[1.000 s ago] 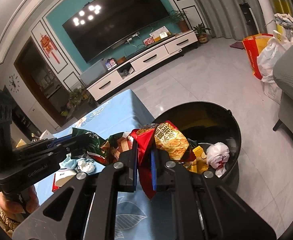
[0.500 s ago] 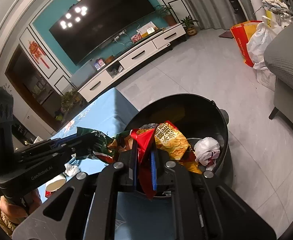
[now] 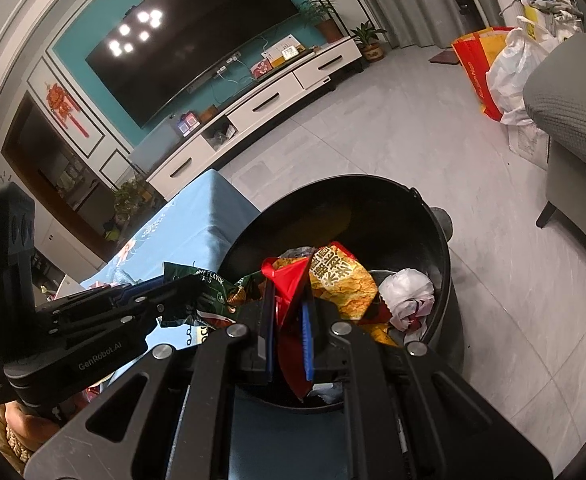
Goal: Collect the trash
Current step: 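Open the right tool to drop the red bag while the left tool releases the wrapper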
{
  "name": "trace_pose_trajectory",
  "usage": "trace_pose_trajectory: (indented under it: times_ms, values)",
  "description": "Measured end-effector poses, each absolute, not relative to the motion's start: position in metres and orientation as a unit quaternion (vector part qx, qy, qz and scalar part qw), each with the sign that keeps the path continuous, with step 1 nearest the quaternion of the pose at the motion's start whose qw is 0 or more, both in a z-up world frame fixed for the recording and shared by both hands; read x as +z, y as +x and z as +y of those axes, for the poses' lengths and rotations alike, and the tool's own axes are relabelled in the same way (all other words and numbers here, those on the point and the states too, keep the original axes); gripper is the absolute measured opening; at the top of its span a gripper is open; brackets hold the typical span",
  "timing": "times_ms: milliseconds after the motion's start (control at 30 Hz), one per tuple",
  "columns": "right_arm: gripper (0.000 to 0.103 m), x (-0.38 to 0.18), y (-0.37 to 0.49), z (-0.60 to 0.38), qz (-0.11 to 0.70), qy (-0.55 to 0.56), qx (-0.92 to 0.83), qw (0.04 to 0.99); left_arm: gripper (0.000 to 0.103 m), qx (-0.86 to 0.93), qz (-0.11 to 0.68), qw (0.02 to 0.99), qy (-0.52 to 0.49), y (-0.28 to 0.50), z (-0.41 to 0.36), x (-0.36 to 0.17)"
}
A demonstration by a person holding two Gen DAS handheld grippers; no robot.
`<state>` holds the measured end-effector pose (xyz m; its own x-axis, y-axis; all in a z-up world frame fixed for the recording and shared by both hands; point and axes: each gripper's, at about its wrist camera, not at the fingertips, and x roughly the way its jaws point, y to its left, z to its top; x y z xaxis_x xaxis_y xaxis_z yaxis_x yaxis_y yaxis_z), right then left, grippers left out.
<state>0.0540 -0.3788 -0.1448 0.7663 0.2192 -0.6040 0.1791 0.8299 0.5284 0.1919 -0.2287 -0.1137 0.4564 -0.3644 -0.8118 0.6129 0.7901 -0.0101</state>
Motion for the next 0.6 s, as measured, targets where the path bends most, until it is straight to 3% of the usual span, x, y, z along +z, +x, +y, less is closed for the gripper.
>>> trace_pose_trajectory:
  times_ms: [600]
  values:
    - [0.012,-0.16,0.065,-0.382,0.356,0.296,0.005,0.887,0.021,-0.291,0.443,0.835,0.15,0.199,-0.244,-0.131]
